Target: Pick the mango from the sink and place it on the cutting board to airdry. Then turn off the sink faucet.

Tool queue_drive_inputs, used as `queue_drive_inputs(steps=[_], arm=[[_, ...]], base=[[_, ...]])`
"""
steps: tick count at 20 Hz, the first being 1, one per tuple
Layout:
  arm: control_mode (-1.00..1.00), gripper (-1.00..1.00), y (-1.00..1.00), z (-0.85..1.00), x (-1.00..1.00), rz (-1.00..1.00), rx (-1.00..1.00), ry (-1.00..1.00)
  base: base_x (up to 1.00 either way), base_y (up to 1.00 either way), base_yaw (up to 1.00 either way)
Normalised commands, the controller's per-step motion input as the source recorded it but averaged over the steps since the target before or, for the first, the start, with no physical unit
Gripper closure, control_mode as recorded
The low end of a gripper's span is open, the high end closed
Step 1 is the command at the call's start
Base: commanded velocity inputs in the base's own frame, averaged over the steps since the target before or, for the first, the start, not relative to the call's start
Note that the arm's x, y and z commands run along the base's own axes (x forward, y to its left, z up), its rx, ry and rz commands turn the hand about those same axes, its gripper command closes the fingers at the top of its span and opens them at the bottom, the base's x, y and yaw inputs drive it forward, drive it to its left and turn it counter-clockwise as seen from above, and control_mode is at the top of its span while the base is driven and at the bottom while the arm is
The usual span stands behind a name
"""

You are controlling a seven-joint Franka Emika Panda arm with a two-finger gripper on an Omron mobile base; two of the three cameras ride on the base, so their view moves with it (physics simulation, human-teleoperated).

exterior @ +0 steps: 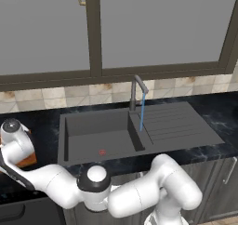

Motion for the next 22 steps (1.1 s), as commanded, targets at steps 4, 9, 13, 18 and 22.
queue_drive_inputs(steps=[4, 9, 13, 18, 22], arm=[[-1.0, -1.0, -0.01, 0.43, -0.12, 0.0, 0.0, -0.02], [-1.0, -1.0, -0.21, 0.58, -0.3, 0.0, 0.02, -0.1], [-1.0, -1.0, -0.38, 0.27, -0.47, 0.0, 0.05, -0.11], [-1.0, -1.0, -0.74, 0.05, -0.45, 0.0, 0.13, -0.08], [-1.0, -1.0, -0.9, 0.35, -0.59, -0.02, 0.16, -0.09]], base=[[0.0, 0.0, 0.0], [0.0, 0.0, 0.0], [0.0, 0.0, 0.0], [0.0, 0.0, 0.0], [0.0, 0.0, 0.0]])
